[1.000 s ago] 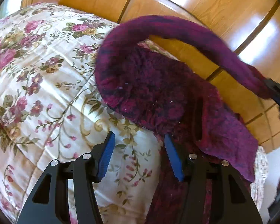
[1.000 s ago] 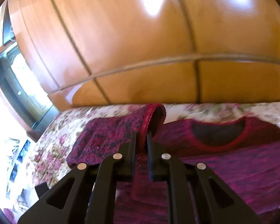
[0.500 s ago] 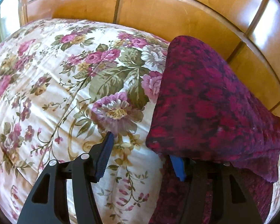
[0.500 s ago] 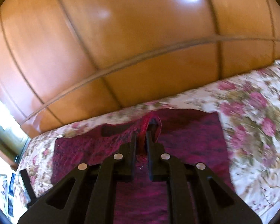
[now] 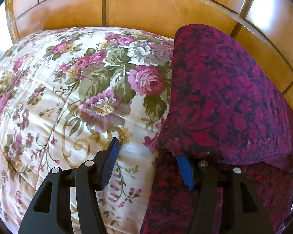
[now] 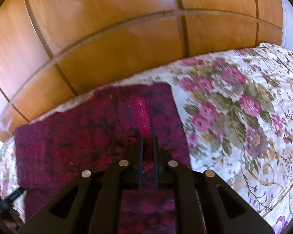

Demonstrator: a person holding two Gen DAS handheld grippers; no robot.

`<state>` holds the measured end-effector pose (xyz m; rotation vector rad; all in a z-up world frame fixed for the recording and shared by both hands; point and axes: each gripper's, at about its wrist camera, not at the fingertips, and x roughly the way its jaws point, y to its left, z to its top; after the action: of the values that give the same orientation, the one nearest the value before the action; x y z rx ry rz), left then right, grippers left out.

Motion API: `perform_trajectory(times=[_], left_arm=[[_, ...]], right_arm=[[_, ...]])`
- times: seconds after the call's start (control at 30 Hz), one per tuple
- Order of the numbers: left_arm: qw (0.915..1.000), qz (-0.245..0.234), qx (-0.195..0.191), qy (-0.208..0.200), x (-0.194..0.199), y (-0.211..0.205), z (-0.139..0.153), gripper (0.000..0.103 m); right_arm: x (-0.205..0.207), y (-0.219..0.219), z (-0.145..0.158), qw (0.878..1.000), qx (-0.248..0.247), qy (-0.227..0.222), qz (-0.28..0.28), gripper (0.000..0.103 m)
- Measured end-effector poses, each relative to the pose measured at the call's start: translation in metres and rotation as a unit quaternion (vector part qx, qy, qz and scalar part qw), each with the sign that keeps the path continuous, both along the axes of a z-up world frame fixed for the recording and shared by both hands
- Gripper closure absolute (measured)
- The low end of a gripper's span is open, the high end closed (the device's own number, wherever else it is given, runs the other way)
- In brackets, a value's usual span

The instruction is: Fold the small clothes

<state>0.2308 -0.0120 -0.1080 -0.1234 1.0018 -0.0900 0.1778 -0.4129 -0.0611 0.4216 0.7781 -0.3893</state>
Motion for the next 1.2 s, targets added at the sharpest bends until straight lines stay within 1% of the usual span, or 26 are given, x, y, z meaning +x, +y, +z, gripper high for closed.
perform_trajectory(times=[0.1,0.17,0.27,0.37,0.43,0.47,0.5,0.53,0.57,0.6,0.63,0.7,0.8,0.87,0.9,0.97,1.0,1.07,1.13,1.2], left_arm=[[1.0,-0.004,0.001,0.001,-0.009,0.002,0.001,0.046],[0.9998,-0.002,-0.02,-0.001,-0.017,0.012,0.006,0.046],[0.9987,0.001,-0.045,-0.022,-0.028,0.03,0.02,0.046],[0.9974,0.005,-0.062,-0.038,-0.026,0.042,0.032,0.046],[0.9965,0.003,-0.067,-0.049,-0.02,0.044,0.041,0.046],[0.9959,-0.003,-0.072,-0.054,-0.016,0.043,0.045,0.046],[0.9954,-0.007,-0.075,-0.059,-0.014,0.041,0.049,0.046],[0.9946,-0.015,-0.077,-0.068,-0.011,0.037,0.054,0.046],[0.9934,-0.027,-0.077,-0.08,-0.008,0.031,0.059,0.046],[0.9929,-0.035,-0.076,-0.085,-0.003,0.027,0.062,0.046],[0.9919,-0.046,-0.074,-0.092,0.003,0.02,0.066,0.046],[0.9898,-0.063,-0.078,-0.102,0.011,0.009,0.072,0.046],[0.9851,-0.092,-0.09,-0.114,0.027,-0.01,0.079,0.046],[0.983,-0.113,-0.093,-0.111,0.041,-0.023,0.08,0.046],[0.9821,-0.123,-0.095,-0.106,0.047,-0.029,0.079,0.046],[0.9808,-0.139,-0.1,-0.093,0.061,-0.04,0.075,0.051],[0.9811,-0.143,-0.1,-0.085,0.068,-0.044,0.071,0.051],[0.9814,-0.15,-0.097,-0.071,0.081,-0.051,0.064,0.051],[0.9833,-0.148,-0.09,-0.056,0.092,-0.055,0.053,0.051],[0.9847,-0.149,-0.085,-0.032,0.103,-0.058,0.039,0.052]], right_arm=[[-0.002,-0.003,-0.005,1.0,0.003,0.008,-0.004,0.095],[-0.004,-0.004,-0.003,1.0,0.006,0.007,-0.005,0.095],[-0.018,0.0,0.009,1.0,-0.001,-0.003,-0.003,0.095],[-0.024,0.003,0.008,1.0,-0.006,0.006,0.006,0.095],[-0.023,0.0,0.003,1.0,0.003,0.013,0.009,0.094],[-0.025,-0.001,0.005,1.0,0.008,0.008,0.007,0.093],[-0.026,-0.002,0.008,1.0,0.008,0.005,0.004,0.088],[-0.027,-0.003,0.012,1.0,0.004,0.0,-0.001,0.078],[-0.029,-0.002,0.019,1.0,-0.004,-0.007,-0.005,0.072],[-0.03,0.0,0.025,1.0,-0.011,-0.016,-0.005,0.062],[-0.03,0.002,0.031,0.999,-0.02,-0.024,-0.003,0.057],[-0.026,0.011,0.043,0.999,-0.036,-0.039,0.011,0.056],[-0.007,0.024,0.049,0.997,-0.034,-0.045,0.045,0.056],[0.008,0.033,0.046,0.996,-0.035,-0.037,0.068,0.055],[0.016,0.036,0.042,0.996,-0.036,-0.03,0.078,0.053],[0.032,0.041,0.032,0.995,-0.044,-0.009,0.091,0.053],[0.038,0.041,0.026,0.995,-0.05,0.005,0.091,0.053],[0.043,0.036,0.013,0.994,-0.063,0.032,0.078,0.054],[0.04,0.029,0.001,0.994,-0.069,0.044,0.069,0.055],[0.033,0.029,-0.007,0.993,-0.077,0.041,0.073,0.055]])
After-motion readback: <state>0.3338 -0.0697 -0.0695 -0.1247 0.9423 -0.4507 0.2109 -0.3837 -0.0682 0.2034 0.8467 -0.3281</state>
